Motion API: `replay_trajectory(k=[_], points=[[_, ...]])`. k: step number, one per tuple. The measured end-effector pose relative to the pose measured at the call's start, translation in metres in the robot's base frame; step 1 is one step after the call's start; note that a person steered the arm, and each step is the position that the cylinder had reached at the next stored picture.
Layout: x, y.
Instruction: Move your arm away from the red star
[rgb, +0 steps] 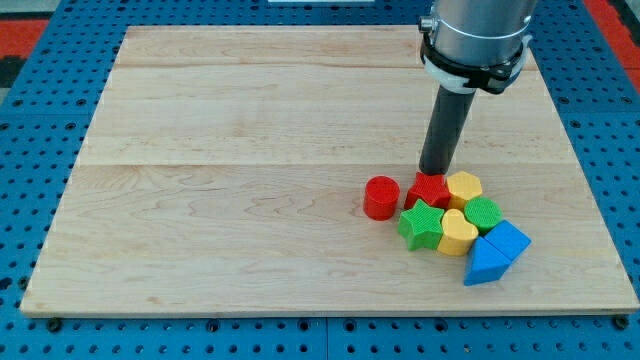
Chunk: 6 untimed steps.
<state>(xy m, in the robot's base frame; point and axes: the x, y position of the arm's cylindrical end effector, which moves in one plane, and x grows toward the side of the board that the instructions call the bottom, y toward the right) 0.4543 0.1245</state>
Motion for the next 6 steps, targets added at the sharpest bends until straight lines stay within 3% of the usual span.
replay_trajectory(k=[4, 5, 6], points=[[-0.008, 0.017], [-0.027, -0.016], [-0.018, -0.059]])
